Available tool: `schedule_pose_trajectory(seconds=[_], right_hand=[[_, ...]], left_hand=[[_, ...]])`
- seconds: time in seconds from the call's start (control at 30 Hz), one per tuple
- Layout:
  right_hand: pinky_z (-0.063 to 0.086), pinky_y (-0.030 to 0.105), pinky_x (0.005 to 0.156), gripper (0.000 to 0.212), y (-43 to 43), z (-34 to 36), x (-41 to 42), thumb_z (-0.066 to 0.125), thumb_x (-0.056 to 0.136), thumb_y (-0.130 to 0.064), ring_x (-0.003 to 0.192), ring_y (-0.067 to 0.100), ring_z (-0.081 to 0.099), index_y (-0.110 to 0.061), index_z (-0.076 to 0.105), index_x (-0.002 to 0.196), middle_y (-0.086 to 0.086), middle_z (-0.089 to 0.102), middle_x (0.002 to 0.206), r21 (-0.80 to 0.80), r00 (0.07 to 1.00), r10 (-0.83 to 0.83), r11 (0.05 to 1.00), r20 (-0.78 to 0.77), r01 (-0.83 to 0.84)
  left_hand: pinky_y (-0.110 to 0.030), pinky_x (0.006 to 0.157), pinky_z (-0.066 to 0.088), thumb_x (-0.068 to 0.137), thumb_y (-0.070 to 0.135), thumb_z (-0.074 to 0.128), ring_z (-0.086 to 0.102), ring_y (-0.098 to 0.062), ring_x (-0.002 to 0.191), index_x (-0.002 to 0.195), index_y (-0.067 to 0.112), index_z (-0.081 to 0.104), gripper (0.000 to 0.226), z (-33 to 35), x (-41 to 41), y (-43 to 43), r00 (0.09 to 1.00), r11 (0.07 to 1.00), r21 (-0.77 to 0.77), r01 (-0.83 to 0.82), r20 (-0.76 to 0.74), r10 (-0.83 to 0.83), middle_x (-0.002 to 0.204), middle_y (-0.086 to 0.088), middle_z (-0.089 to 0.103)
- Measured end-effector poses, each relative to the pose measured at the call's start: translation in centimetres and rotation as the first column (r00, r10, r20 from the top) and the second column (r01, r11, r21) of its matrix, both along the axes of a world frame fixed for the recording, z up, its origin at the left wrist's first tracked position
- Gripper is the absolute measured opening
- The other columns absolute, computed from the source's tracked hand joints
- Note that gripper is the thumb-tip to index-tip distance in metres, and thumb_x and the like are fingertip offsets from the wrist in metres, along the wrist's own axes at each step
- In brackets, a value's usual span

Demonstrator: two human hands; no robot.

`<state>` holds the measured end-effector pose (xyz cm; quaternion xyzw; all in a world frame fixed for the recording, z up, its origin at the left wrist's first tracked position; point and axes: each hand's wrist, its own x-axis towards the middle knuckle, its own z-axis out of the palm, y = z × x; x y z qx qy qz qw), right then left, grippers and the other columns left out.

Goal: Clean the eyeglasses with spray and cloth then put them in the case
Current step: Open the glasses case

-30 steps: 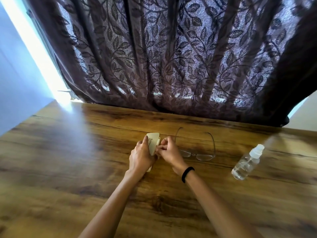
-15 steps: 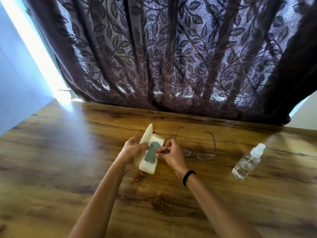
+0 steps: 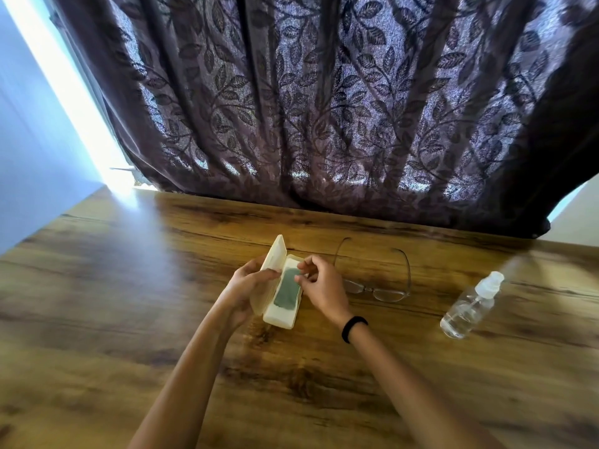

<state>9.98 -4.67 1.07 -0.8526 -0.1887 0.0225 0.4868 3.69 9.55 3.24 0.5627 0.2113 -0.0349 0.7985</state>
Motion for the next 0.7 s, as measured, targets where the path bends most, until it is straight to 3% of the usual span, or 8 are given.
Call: schedule_pose_trajectory(seconds=[0.07, 0.13, 0.2, 0.33, 0.5, 0.7], right_hand=[[0.045, 0.007, 0.067, 0.012, 0.6, 0.1, 0.5, 0.061, 0.087, -0.011, 0.083, 0.004, 0.056, -0.011, 0.061, 0.098, 0.001, 0.062, 0.102, -0.116, 0.993, 0.013, 0.993, 0.119, 0.001], [0.049, 0.021, 0.081, 0.016, 1.3, 0.2, 0.9, 0.057, 0.089, -0.012, 0.095, 0.015, 0.057, -0.008, 0.062, 0.103, 0.004, 0.06, 0.108, -0.245, 0.98, 0.045, 0.97, 0.193, 0.003], [0.049, 0.031, 0.08, 0.015, 1.9, 0.4, 1.1, 0.053, 0.092, -0.014, 0.095, 0.02, 0.057, -0.007, 0.062, 0.101, 0.006, 0.056, 0.105, -0.359, 0.97, 0.083, 0.933, 0.231, 0.005], [0.048, 0.034, 0.075, 0.013, 2.3, 0.5, 1.4, 0.05, 0.093, -0.012, 0.092, 0.025, 0.057, -0.007, 0.061, 0.098, 0.009, 0.053, 0.107, -0.522, 0.958, 0.128, 0.853, 0.258, 0.027], [0.051, 0.036, 0.081, 0.012, 2.5, 0.6, 1.2, 0.053, 0.092, -0.01, 0.098, 0.027, 0.057, -0.007, 0.06, 0.101, 0.011, 0.052, 0.114, -0.539, 0.968, 0.124, 0.842, 0.219, 0.014], [0.052, 0.033, 0.074, 0.007, 1.8, 1.4, 1.3, 0.06, 0.087, -0.015, 0.085, 0.019, 0.06, -0.01, 0.063, 0.088, 0.006, 0.06, 0.101, -0.374, 0.98, 0.067, 0.927, 0.186, 0.008]], left_hand=[[-0.027, 0.052, 0.053, 0.083, 0.009, 0.064, 0.063, -0.023, 0.078, 0.116, 0.01, 0.055, 0.034, 0.0, 0.0, -0.1, 1.0, 1.0, 0.008, -0.004, 0.0, 0.004, 0.094, -0.011, 0.064], [-0.026, 0.051, 0.053, 0.084, 0.008, 0.064, 0.063, -0.022, 0.077, 0.117, 0.01, 0.055, 0.034, 0.1, 0.1, -0.2, 1.0, 1.0, 0.014, -0.01, -0.003, 0.01, 0.093, -0.01, 0.064], [-0.027, 0.051, 0.053, 0.084, 0.007, 0.063, 0.064, -0.023, 0.077, 0.119, 0.01, 0.053, 0.036, 0.2, 0.1, -0.3, 1.0, 1.0, 0.011, -0.013, -0.002, 0.013, 0.094, -0.011, 0.065], [-0.03, 0.056, 0.053, 0.084, 0.009, 0.064, 0.063, -0.025, 0.085, 0.126, 0.01, 0.048, 0.045, 0.3, 0.0, -0.3, 1.0, 0.999, 0.046, -0.005, -0.002, 0.005, 0.103, -0.012, 0.063], [-0.029, 0.056, 0.053, 0.085, 0.009, 0.062, 0.063, -0.025, 0.089, 0.13, 0.011, 0.044, 0.049, 0.2, -0.1, -0.4, 1.0, 0.998, 0.065, -0.008, 0.004, 0.008, 0.109, -0.012, 0.062], [-0.025, 0.062, 0.05, 0.085, 0.015, 0.065, 0.059, -0.021, 0.092, 0.134, 0.012, 0.042, 0.055, 0.2, 0.0, -0.1, 0.998, 0.971, 0.231, -0.065, 0.021, 0.062, 0.118, -0.009, 0.057]])
